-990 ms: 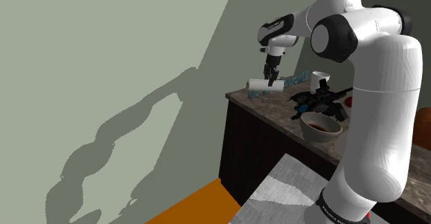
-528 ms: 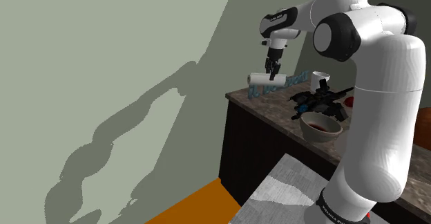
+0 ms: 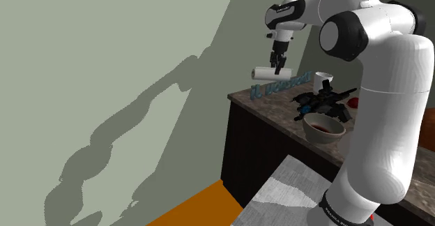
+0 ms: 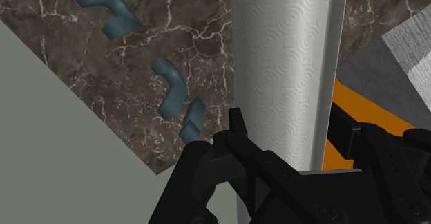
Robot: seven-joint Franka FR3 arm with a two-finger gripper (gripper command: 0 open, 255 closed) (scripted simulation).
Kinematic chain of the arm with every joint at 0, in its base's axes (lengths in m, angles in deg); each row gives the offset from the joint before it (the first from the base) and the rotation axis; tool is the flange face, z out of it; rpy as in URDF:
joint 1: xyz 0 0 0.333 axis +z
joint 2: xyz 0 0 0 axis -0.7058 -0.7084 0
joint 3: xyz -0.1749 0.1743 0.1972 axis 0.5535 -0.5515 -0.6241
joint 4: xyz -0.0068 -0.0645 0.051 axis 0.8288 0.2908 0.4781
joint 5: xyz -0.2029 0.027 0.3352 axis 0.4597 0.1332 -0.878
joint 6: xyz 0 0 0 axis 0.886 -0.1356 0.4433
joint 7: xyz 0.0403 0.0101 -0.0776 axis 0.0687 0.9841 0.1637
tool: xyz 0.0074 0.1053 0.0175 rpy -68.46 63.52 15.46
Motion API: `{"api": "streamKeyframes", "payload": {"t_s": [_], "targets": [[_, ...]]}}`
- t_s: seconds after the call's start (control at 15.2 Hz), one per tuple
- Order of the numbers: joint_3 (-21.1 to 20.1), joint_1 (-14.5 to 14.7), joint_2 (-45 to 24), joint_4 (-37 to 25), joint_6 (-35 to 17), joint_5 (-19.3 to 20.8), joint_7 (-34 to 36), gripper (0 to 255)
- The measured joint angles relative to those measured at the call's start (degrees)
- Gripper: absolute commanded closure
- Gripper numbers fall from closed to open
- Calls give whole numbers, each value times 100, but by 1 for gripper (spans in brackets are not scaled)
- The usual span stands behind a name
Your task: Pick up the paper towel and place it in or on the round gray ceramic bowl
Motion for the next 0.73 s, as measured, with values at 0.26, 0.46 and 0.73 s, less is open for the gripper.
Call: {"api": "streamKeyframes", "payload": {"t_s": [0.26,0.46,0.73], "targets": [[107,358,1050,1005,-227,694,279,255],[43,496,2017,1794,-304,1362,624,255],[-169,375,3069,2614,-282,2036,953,255]]}}
